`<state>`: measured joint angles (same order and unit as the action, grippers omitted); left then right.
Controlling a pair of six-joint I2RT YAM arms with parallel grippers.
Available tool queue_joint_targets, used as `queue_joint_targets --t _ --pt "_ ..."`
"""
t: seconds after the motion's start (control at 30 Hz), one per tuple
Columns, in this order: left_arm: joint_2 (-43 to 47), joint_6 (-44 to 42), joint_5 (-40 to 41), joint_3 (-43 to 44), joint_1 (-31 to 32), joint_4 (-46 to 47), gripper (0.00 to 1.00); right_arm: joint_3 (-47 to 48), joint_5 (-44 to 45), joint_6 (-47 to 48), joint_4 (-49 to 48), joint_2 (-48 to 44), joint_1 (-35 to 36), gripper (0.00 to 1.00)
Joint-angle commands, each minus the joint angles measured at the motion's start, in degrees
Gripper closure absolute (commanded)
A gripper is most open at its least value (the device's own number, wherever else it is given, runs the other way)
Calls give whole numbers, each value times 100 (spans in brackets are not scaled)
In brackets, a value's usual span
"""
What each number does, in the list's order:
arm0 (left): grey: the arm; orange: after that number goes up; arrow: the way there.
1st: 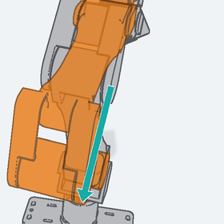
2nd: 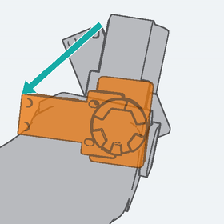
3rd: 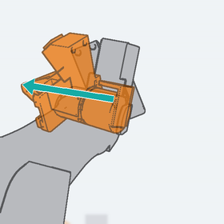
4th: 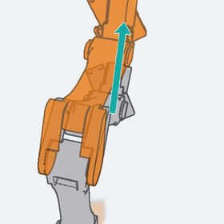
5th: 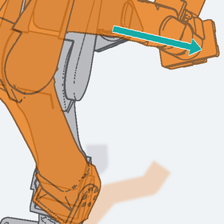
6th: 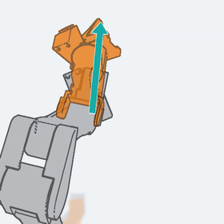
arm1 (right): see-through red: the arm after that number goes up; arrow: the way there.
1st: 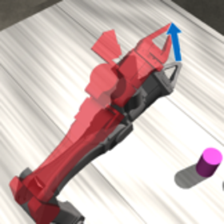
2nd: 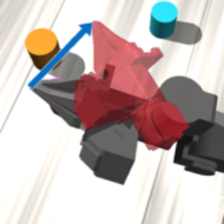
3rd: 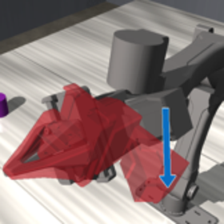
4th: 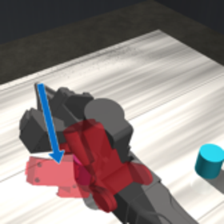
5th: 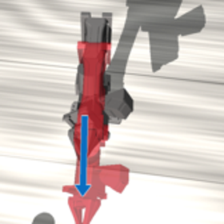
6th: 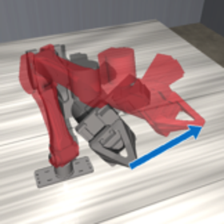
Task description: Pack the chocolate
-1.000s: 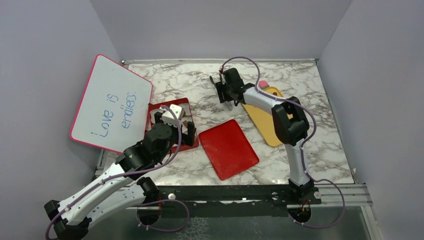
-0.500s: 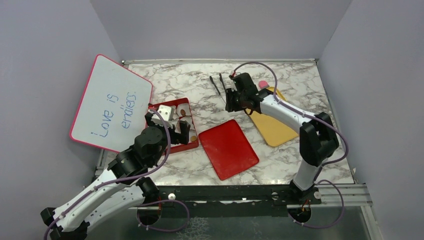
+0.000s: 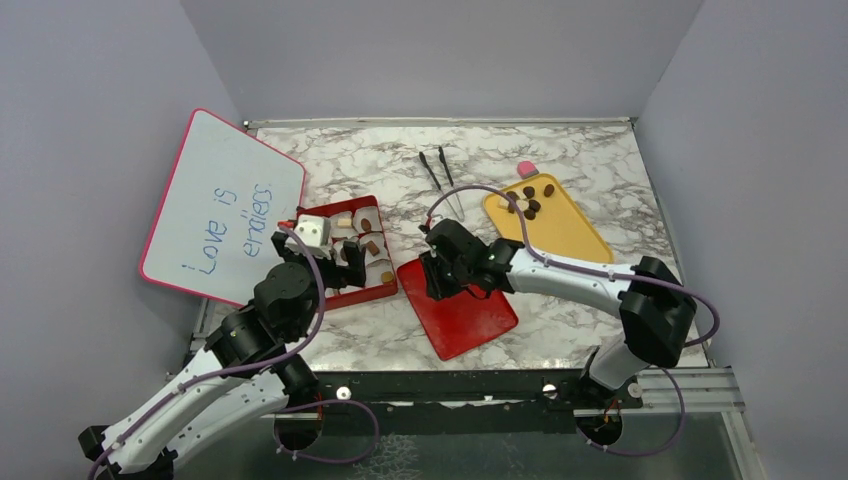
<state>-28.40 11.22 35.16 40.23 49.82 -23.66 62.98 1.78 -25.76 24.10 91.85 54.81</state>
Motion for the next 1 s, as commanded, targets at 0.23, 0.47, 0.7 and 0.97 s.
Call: queue_joint_targets --t 0.23,0.47,0.7,0.97 --pt "492 -49 344 -51 -30 44 1 -304 854 -816 -50 -24 1005 67" --pt "688 -24 405 -52 -30 63 1 -89 1044 -948 95 380 1322 67" --pt "728 7 385 -41 -34 63 1 114 1160 -952 154 707 1455 70" --pt "746 53 344 -24 -32 63 1 186 1335 -1057 218 950 1613 72"
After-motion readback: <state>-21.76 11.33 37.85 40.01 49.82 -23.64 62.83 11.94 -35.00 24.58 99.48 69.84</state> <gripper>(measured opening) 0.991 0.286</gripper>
